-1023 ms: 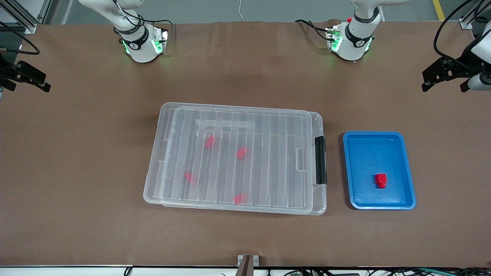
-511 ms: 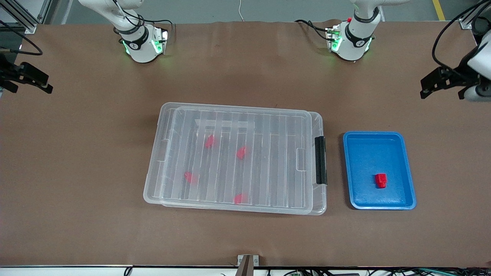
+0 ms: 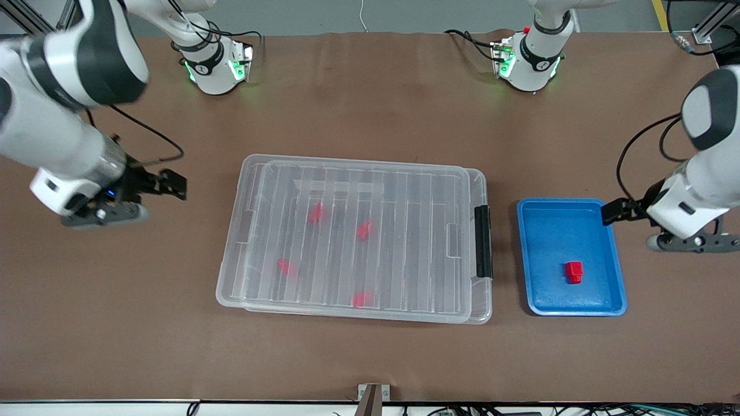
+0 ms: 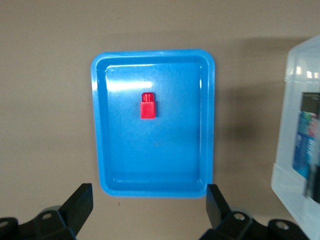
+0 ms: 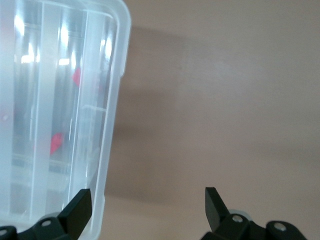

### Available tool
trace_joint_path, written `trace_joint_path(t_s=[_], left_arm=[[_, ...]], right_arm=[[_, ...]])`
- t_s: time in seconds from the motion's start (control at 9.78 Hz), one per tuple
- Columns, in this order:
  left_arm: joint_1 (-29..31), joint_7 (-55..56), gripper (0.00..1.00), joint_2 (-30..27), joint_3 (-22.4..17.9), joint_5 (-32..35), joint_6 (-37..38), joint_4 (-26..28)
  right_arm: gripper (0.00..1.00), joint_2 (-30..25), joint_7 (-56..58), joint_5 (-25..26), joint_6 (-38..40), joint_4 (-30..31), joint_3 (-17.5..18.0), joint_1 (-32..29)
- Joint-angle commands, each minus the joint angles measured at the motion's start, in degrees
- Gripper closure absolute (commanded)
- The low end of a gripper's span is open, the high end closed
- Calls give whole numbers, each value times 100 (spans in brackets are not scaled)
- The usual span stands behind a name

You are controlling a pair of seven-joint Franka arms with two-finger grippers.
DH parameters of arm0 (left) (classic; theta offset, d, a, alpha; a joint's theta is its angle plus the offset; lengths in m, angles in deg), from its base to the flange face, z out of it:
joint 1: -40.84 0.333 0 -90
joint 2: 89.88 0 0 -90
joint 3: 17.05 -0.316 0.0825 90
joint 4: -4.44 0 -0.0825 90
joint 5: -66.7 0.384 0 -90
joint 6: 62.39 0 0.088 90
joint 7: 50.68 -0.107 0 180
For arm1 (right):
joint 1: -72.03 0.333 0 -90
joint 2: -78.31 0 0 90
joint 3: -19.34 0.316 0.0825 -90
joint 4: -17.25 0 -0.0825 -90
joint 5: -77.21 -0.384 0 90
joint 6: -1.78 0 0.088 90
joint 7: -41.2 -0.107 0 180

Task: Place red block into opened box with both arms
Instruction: 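Lower the left gripper onto the red block while the right gripper reaches the box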

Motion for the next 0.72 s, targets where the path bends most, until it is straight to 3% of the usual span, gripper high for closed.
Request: trace_joint_path(t_s=[0.0, 0.31, 0.61], left_arm=[[224, 37, 0, 392, 20, 99, -1029, 686], [356, 81, 0, 1420, 11, 37, -1813, 556], [330, 169, 1, 2308, 11, 90, -1885, -15]], right_arm=[[0, 566, -74, -50, -400, -108, 0, 229], [0, 1033, -65, -50, -674, -99, 0, 345], [0, 1253, -65, -24, -920, -81, 0, 345]])
